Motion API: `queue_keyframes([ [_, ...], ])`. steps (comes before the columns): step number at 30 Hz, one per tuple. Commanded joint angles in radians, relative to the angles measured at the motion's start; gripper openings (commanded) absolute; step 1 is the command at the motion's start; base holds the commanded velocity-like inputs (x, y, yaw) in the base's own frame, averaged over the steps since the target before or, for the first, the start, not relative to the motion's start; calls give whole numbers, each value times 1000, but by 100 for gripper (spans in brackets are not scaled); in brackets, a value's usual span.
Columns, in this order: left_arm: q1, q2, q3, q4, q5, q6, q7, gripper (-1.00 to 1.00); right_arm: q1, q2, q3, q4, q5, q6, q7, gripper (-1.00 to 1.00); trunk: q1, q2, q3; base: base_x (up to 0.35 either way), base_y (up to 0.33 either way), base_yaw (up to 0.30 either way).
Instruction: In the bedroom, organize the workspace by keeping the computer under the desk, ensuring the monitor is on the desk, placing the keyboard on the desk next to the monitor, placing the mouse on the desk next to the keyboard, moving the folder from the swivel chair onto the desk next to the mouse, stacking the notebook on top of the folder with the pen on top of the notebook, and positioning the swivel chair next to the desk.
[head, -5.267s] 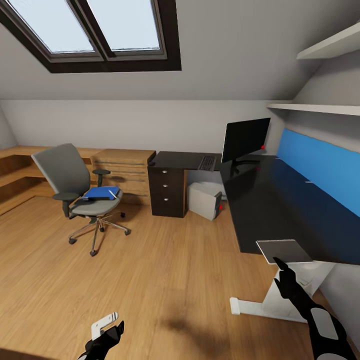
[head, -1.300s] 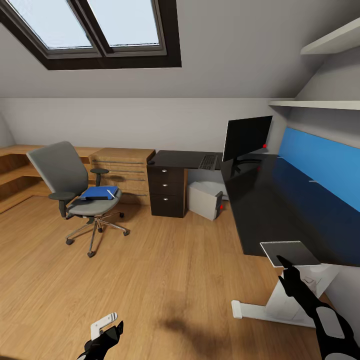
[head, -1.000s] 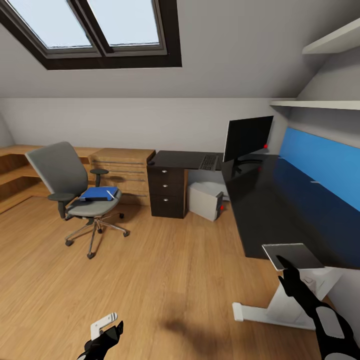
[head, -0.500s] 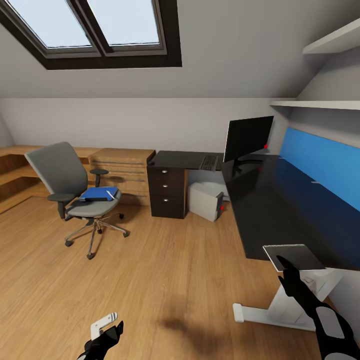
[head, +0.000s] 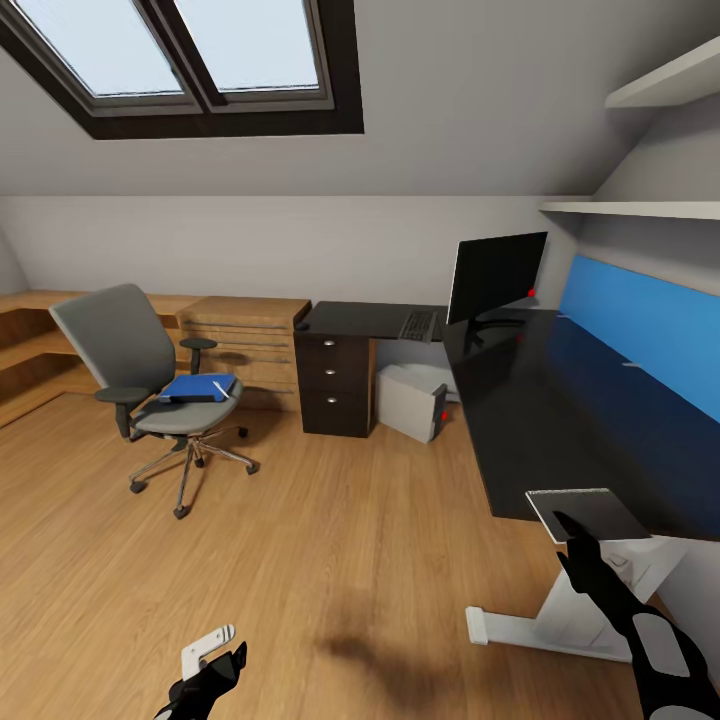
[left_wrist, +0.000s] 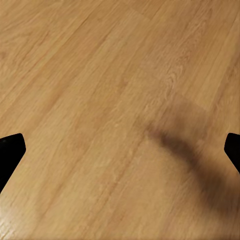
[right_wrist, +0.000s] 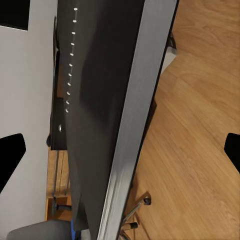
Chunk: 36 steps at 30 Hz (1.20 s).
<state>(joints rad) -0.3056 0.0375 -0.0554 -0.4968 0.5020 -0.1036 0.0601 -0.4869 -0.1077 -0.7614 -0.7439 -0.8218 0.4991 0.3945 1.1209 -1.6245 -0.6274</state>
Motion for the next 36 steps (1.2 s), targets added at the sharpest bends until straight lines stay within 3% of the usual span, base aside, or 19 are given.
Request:
queue_keyframes([
  [1,0,1,-6,0,6,-4,6,100,-1,0,-4,0,-5,9,1,100,0,0,-1,0,0,0],
  [2,0,1,-6,0,6,-4,6,100,-1,0,-4,0,-5,9,1,100,0,0,-1,0,0,0],
  [3,-1,1,-7,0,6,-4,6,100,-1,0,-4,0,-5,9,1,-100,0,0,-1,0,0,0],
  [19,-1,1,-7,0,6,-4,5,100,-1,2,-3,-1,-5,9,3,-100,0,0,-1,0,0,0],
  [36,-1,1,-8,0,6,-5,3,100,-1,3,-2,-2,-4,9,3,-100,-65,119,52,0,0,0],
])
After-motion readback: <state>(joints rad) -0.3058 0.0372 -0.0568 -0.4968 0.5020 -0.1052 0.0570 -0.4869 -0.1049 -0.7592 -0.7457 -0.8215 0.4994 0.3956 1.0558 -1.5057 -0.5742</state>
